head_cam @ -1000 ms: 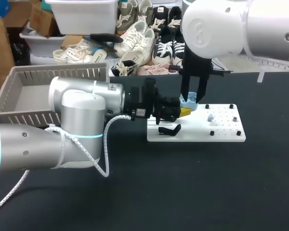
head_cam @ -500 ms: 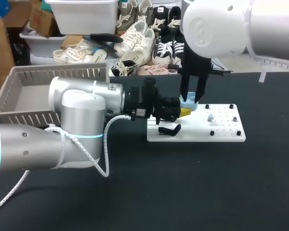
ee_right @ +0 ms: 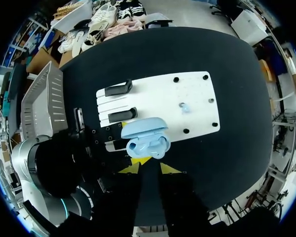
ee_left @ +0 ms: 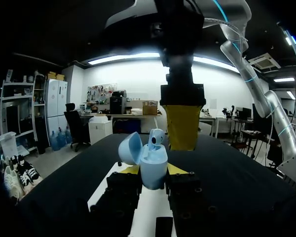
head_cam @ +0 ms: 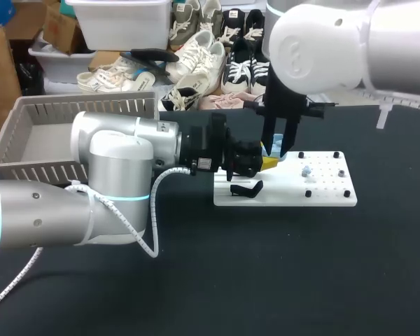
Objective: Pick up each earbud case from the left stands, insert the matching earbuds, close the lid, and place the case in the box.
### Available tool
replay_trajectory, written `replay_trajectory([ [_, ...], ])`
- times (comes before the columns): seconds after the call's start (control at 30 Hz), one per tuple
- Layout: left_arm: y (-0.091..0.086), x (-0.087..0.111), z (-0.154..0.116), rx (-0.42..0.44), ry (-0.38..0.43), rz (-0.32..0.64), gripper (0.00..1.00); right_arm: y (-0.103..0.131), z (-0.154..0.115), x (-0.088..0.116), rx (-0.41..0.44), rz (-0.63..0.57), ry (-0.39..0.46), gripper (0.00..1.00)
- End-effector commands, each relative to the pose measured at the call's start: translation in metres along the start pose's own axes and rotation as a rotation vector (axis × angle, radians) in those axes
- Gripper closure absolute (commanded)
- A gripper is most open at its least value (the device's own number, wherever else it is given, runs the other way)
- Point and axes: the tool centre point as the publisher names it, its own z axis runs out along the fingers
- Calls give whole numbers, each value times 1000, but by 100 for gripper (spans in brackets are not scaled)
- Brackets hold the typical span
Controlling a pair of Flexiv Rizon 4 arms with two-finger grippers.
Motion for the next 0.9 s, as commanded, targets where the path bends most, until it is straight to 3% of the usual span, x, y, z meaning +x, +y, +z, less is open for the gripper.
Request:
replay_trajectory([
  [0.03,0,0,0,-4,-1,1,100,2,0,-3,7,1,4,81],
  [0.63,0,0,0,-4,-1,1,100,-4,-4,-12,11,14,-3,81],
  [0.9,0,0,0,-4,-1,1,100,-16,-10,-5,5,17,-23,79],
])
